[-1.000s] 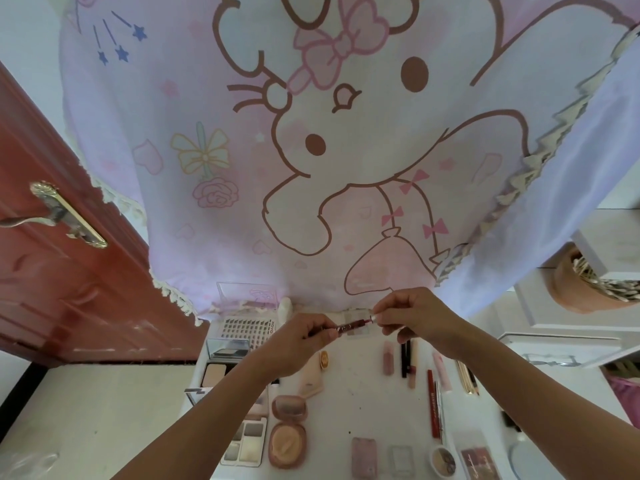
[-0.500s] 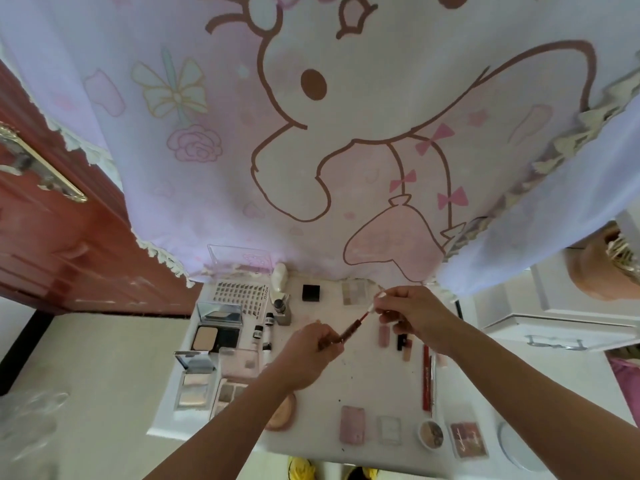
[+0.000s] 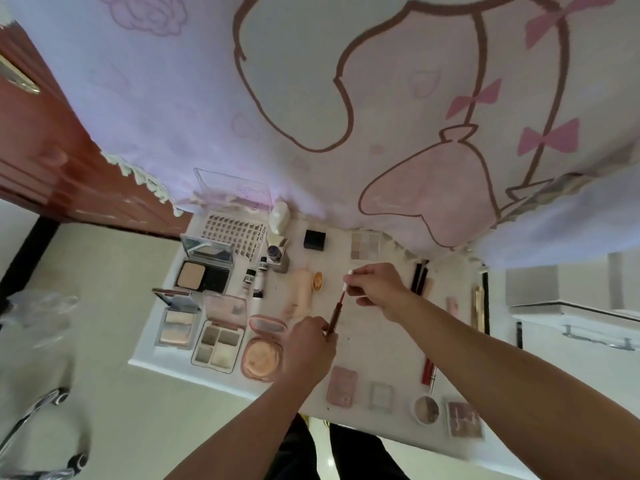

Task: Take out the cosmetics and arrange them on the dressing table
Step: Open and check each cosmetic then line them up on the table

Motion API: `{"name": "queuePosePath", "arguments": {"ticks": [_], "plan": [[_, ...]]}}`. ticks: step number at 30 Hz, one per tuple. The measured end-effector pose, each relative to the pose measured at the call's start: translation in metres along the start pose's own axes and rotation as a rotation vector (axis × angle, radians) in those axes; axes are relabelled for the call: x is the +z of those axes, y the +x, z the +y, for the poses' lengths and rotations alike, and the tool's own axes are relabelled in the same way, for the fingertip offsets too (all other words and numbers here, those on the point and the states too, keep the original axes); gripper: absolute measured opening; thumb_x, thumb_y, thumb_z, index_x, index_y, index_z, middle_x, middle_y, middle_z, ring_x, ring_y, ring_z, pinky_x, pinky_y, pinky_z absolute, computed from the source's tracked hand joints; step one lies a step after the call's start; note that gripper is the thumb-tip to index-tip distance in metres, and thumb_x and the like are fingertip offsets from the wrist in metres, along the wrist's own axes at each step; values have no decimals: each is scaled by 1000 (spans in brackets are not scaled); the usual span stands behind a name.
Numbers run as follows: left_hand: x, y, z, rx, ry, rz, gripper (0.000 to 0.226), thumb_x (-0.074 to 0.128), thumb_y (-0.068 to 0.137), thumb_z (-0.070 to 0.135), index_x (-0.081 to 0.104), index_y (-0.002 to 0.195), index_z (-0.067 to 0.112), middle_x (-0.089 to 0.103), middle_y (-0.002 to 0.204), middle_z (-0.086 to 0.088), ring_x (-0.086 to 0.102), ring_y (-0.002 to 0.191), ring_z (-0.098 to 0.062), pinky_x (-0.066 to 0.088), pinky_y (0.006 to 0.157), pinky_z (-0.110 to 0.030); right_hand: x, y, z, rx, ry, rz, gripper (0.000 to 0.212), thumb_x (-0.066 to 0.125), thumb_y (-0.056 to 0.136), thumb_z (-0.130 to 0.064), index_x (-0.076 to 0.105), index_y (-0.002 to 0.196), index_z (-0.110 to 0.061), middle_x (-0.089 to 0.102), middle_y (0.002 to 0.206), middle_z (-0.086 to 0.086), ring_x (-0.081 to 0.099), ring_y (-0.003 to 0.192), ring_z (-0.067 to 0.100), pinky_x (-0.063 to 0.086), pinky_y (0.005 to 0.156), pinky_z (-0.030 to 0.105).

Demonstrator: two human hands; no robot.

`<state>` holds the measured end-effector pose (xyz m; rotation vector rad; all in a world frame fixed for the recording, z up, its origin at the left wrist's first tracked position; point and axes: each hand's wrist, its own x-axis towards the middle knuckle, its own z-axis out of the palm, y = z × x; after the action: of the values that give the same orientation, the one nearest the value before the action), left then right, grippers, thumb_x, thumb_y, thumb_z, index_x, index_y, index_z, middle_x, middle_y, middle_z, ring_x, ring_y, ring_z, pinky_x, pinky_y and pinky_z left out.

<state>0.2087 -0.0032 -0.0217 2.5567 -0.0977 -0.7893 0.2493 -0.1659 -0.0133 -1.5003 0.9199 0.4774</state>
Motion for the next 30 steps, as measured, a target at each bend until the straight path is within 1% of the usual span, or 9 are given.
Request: {"name": "queuePosePath", "arguments": {"ticks": [3, 8, 15, 19, 21, 23, 26, 28, 30], "plan": [[13, 6, -3, -31, -3, 14, 23, 55, 90, 28, 68, 104, 14, 68, 100, -3, 62, 93, -22, 51, 80, -36, 9, 19, 6, -15, -91, 27, 10, 76, 84, -11, 70, 90, -7, 73, 81, 8, 68, 68, 14, 53, 54, 22], [25, 11, -4, -82, 25, 32, 24, 53, 92, 27, 65, 107, 13, 66, 104, -6, 62, 97, -27, 51, 82, -40, 25, 43, 13, -58, -279, 79, 10, 79, 81, -14, 72, 82, -8, 74, 72, 8, 73, 67, 19, 62, 72, 39], [25, 11, -4, -98, 36, 24, 17, 53, 91, 23, 57, 102, 11, 63, 101, -8, 60, 95, -31, 50, 78, -42, 35, 51, 16, -135, -517, 129, 22, 82, 75, -32, 73, 74, -12, 71, 64, -1, 70, 64, 14, 60, 73, 35], [20, 9, -4, -73, 71, -2, 19, 51, 93, 21, 55, 107, 10, 62, 106, -8, 59, 99, -31, 49, 80, -40, 20, 43, 8, -162, -523, 149, 23, 76, 81, -36, 70, 82, -13, 71, 73, 0, 69, 71, 17, 59, 74, 35], [15, 7, -2, -47, 75, 10, 23, 49, 94, 21, 56, 114, 11, 61, 111, -7, 60, 102, -30, 49, 84, -41, 6, 40, -3, -243, -544, 239, 16, 71, 86, -31, 67, 82, -16, 69, 78, -4, 68, 79, 19, 56, 72, 33], [9, 6, 1, -24, 86, 14, 26, 48, 95, 21, 55, 118, 11, 60, 114, -7, 60, 104, -30, 49, 87, -42, -10, 41, -15, -304, -605, 329, 11, 66, 88, -26, 67, 91, -15, 67, 88, -2, 66, 88, 22, 54, 75, 33], [0, 4, 5, 6, 101, 34, 27, 48, 95, 22, 56, 119, 12, 60, 115, -6, 60, 104, -29, 49, 86, -41, -23, 54, -22, -288, -787, 349, 42, 66, 86, -38, 58, 116, -10, 64, 113, 9, 62, 102, 29, 54, 82, 38], [-5, 1, 8, 31, 114, 54, 26, 47, 95, 22, 57, 117, 13, 61, 113, -4, 60, 101, -27, 50, 83, -40, -23, 61, -20, -232, -936, 337, 75, 68, 80, -55, 44, 134, -9, 54, 131, 16, 55, 116, 35, 52, 91, 43], [-8, -3, 10, 60, 126, 70, 25, 46, 96, 22, 59, 116, 14, 62, 111, -3, 61, 98, -25, 51, 80, -38, -16, 65, -17, -199, -978, 343, 100, 71, 75, -64, 28, 146, -7, 42, 143, 19, 47, 127, 37, 47, 98, 44]]}}
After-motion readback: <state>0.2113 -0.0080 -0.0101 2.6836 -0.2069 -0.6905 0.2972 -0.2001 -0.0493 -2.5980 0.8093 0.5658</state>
